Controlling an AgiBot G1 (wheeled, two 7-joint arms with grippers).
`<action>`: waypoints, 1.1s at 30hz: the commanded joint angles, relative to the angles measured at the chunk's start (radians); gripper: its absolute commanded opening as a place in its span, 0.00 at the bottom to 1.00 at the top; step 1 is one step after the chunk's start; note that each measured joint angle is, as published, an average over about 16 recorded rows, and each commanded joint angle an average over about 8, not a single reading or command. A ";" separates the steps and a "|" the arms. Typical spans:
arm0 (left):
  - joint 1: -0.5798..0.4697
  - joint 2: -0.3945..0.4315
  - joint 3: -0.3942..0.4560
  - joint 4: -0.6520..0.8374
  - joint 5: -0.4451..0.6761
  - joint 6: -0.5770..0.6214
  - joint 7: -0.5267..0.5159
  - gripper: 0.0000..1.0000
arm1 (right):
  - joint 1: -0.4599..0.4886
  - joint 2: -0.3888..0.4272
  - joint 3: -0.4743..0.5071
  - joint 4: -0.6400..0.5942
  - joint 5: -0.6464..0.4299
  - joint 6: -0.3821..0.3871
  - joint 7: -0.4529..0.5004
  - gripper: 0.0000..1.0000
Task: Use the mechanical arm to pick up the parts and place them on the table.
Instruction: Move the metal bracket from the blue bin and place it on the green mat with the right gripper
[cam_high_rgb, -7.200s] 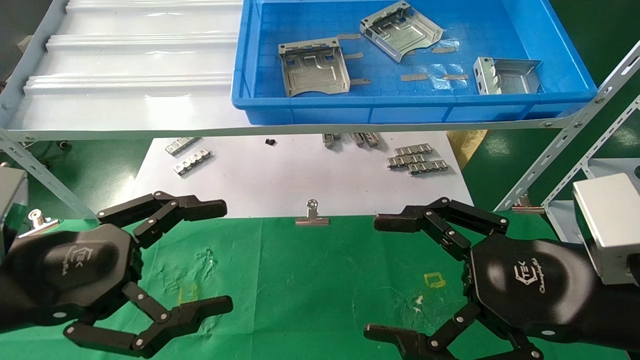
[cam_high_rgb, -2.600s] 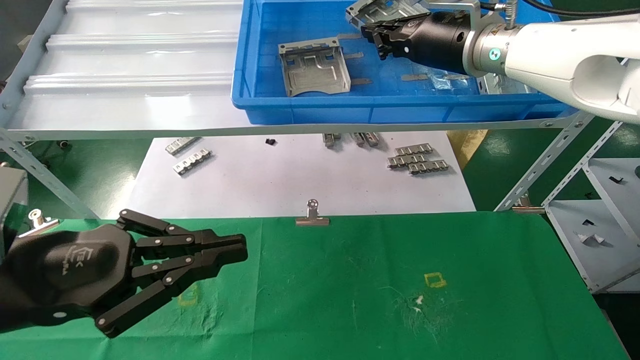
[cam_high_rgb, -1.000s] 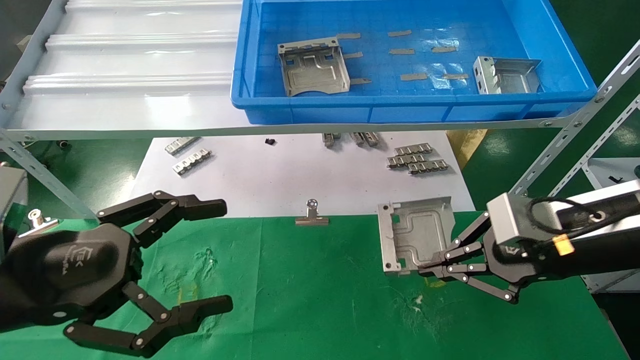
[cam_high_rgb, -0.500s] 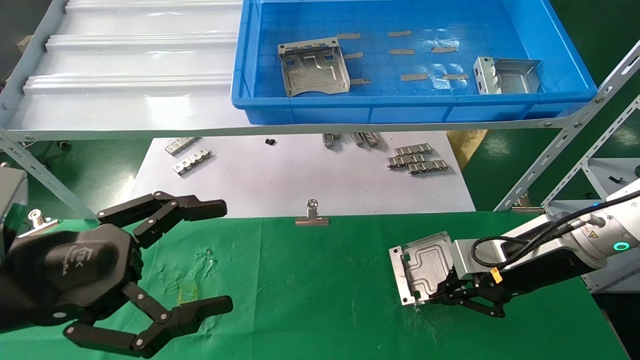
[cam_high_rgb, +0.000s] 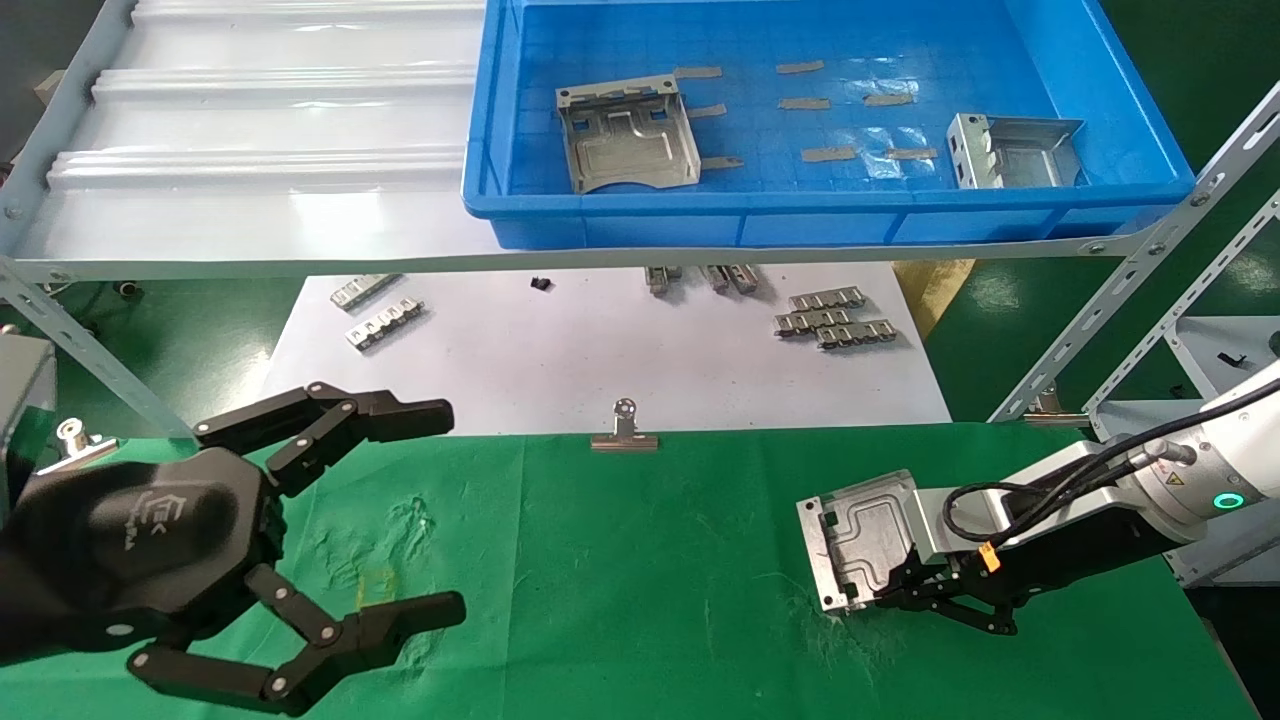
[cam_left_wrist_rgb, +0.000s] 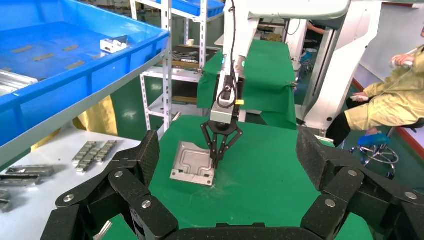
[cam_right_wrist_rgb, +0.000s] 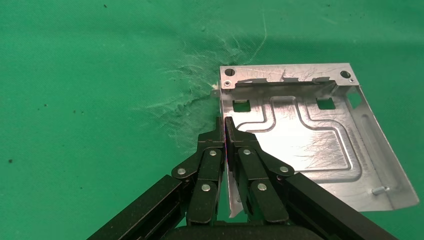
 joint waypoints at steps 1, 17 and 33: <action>0.000 0.000 0.000 0.000 0.000 0.000 0.000 1.00 | -0.002 -0.009 -0.001 -0.024 -0.001 0.007 -0.015 0.34; 0.000 0.000 0.000 0.000 0.000 0.000 0.000 1.00 | 0.011 -0.052 -0.019 -0.114 -0.028 0.004 -0.077 1.00; 0.000 0.000 0.000 0.000 0.000 0.000 0.000 1.00 | 0.080 -0.026 0.054 -0.128 0.096 -0.069 -0.029 1.00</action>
